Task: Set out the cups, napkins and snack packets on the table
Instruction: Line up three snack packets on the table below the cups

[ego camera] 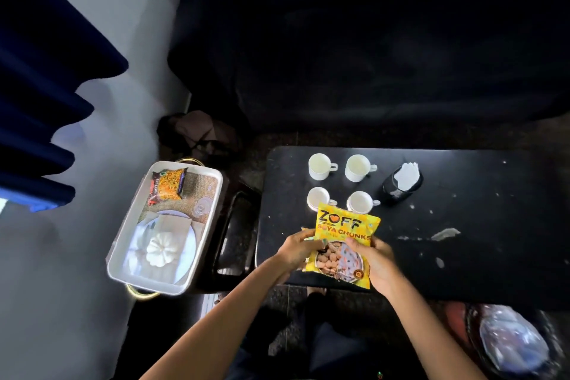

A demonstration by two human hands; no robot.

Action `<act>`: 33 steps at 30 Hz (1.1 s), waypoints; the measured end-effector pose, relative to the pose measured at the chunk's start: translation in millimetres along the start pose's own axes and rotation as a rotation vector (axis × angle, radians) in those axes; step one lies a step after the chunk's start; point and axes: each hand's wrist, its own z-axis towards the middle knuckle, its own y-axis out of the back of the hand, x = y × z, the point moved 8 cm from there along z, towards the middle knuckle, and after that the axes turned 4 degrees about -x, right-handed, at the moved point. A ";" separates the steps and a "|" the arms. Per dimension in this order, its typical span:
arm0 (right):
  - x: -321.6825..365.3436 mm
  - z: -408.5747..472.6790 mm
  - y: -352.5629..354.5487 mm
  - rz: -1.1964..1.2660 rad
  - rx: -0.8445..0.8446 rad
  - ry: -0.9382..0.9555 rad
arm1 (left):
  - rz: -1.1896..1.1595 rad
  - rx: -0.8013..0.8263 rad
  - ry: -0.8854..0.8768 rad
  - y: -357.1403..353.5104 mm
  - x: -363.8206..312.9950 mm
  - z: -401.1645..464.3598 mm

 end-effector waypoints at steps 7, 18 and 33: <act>-25.4 38.2 83.2 -0.121 -0.423 -0.069 | 0.248 -0.037 0.142 -15.6 13.8 11.1; -53.8 101.2 80.4 -0.507 -0.351 -0.143 | 0.283 -0.048 0.196 -3.5 34.3 20.9; -62.0 59.9 34.6 -0.812 -0.433 0.129 | 0.215 -0.110 0.180 39.0 32.9 18.8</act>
